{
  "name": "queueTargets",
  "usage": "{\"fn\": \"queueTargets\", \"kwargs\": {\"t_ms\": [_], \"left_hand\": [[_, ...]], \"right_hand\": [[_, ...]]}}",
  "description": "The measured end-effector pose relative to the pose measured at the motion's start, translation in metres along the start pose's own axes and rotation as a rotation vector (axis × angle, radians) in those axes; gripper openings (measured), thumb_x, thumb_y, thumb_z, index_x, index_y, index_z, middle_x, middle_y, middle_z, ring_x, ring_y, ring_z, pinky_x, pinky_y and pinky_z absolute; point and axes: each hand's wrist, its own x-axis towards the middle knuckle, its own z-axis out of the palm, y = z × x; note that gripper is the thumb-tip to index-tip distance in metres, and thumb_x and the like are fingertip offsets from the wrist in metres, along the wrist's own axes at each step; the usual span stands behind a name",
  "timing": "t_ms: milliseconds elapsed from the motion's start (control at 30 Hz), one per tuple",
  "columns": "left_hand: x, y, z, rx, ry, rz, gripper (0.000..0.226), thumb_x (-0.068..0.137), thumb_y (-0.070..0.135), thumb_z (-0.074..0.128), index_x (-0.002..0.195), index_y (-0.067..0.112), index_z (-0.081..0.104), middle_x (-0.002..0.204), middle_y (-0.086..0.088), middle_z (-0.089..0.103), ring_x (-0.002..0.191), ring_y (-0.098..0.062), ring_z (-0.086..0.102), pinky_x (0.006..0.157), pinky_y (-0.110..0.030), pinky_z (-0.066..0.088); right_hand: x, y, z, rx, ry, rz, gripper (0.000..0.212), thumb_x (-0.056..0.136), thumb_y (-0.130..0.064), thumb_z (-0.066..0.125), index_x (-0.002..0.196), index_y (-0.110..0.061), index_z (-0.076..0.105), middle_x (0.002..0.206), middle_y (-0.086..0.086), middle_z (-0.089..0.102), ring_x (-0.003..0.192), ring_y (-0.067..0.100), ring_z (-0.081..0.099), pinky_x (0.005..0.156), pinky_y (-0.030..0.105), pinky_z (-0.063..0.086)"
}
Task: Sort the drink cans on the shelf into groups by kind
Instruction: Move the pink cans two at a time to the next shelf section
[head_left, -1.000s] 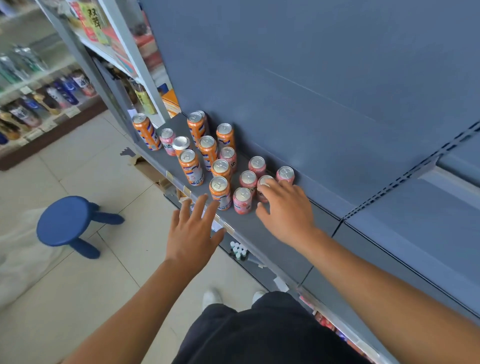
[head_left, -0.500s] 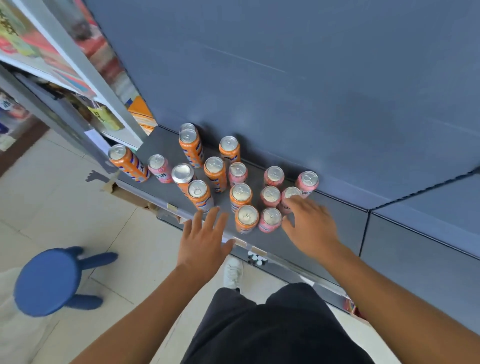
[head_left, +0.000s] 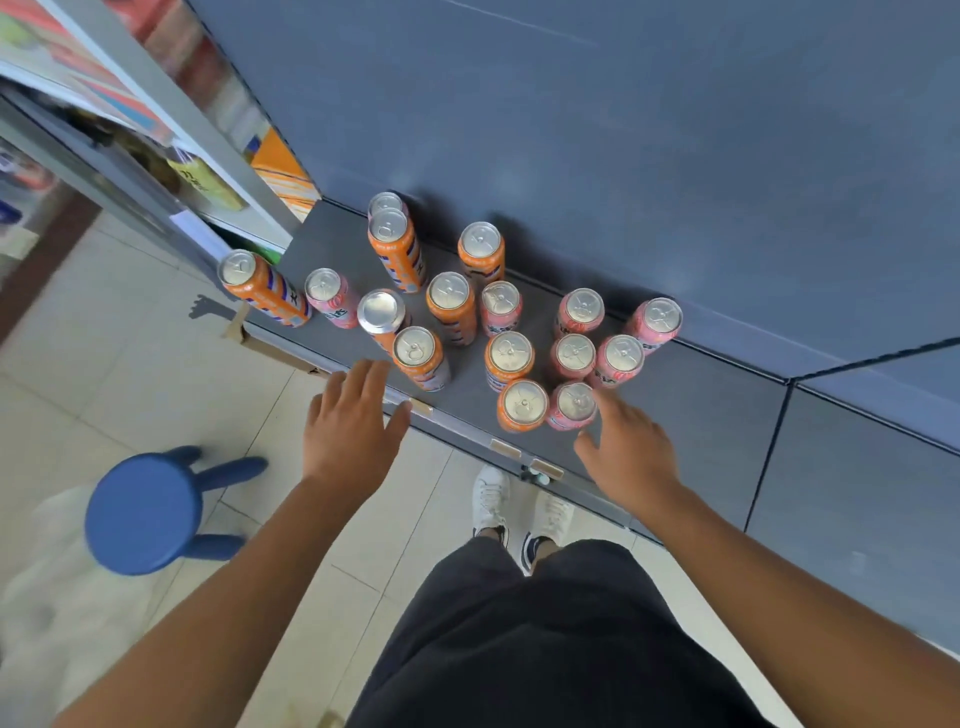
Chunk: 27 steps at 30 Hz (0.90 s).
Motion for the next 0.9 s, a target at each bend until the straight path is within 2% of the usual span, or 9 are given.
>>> {"fn": "queueTargets", "kwargs": {"t_ms": [133,233,333,433,533,700,833,900], "left_hand": [[0.024,-0.017,-0.004,-0.031,0.005,-0.077,0.047,0.098,0.038,0.053,0.139,0.016,0.043,0.145,-0.005,0.046,0.132,-0.031,0.042,0.104,-0.050,0.039],[0.046,-0.030,-0.002,-0.146,-0.007,-0.168,0.050,0.098,0.035,0.055,0.142,0.015,0.042,0.150,-0.006,0.043,0.136,-0.031,0.038,0.107,-0.051,0.036],[0.078,-0.051,0.004,-0.294,-0.007,-0.225,0.052,0.096,0.028,0.059,0.142,0.010,0.043,0.149,-0.012,0.044,0.136,-0.035,0.039,0.109,-0.051,0.035],[0.113,-0.070,0.011,-0.405,-0.029,-0.284,0.058,0.093,0.025,0.063,0.144,0.010,0.040,0.148,-0.015,0.044,0.135,-0.036,0.041,0.108,-0.051,0.036],[0.140,-0.083,0.018,-0.462,-0.088,-0.358,0.065,0.091,0.024,0.065,0.146,0.011,0.033,0.148,-0.015,0.043,0.133,-0.038,0.043,0.106,-0.050,0.038],[0.169,-0.094,0.039,-0.623,-0.074,-0.423,0.077,0.086,0.018,0.073,0.146,0.015,0.024,0.142,-0.014,0.047,0.122,-0.034,0.049,0.090,-0.035,0.039],[0.176,-0.096,0.052,-0.747,0.016,-0.549,0.077,0.083,0.023,0.075,0.139,0.014,0.023,0.138,-0.011,0.045,0.107,-0.028,0.048,0.086,-0.029,0.038],[0.183,-0.097,0.054,-0.810,0.030,-0.569,0.081,0.079,0.023,0.077,0.139,0.013,0.024,0.139,-0.011,0.043,0.109,-0.026,0.048,0.088,-0.028,0.040]], "right_hand": [[0.004,-0.005,0.011,0.062,-0.017,0.029,0.060,0.091,-0.025,0.060,0.145,-0.017,0.035,0.141,0.005,0.053,0.123,0.030,0.052,0.096,0.042,0.042],[0.009,-0.010,0.021,0.178,0.014,0.084,0.060,0.087,-0.020,0.064,0.140,-0.021,0.035,0.140,0.002,0.050,0.119,0.031,0.054,0.092,0.043,0.045],[0.013,-0.015,0.029,0.251,0.022,0.171,0.070,0.085,-0.018,0.068,0.143,-0.026,0.029,0.143,0.000,0.049,0.116,0.032,0.057,0.094,0.047,0.049],[0.016,-0.018,0.042,0.329,0.032,0.289,0.066,0.085,-0.018,0.066,0.139,-0.031,0.028,0.133,-0.001,0.056,0.107,0.033,0.060,0.090,0.048,0.052],[0.021,-0.024,0.054,0.399,0.051,0.385,0.064,0.088,-0.020,0.065,0.137,-0.035,0.026,0.127,-0.002,0.059,0.107,0.030,0.061,0.090,0.047,0.052],[0.036,-0.029,0.070,0.563,0.138,0.491,0.060,0.088,-0.024,0.072,0.134,-0.029,0.033,0.118,-0.002,0.060,0.102,0.024,0.057,0.083,0.037,0.045],[0.045,-0.033,0.075,0.666,0.190,0.540,0.065,0.082,-0.029,0.079,0.133,-0.029,0.038,0.113,-0.007,0.057,0.100,0.019,0.055,0.081,0.033,0.043],[0.048,-0.035,0.076,0.687,0.219,0.555,0.065,0.080,-0.027,0.081,0.130,-0.031,0.040,0.112,-0.008,0.057,0.100,0.018,0.055,0.081,0.032,0.042]]}}
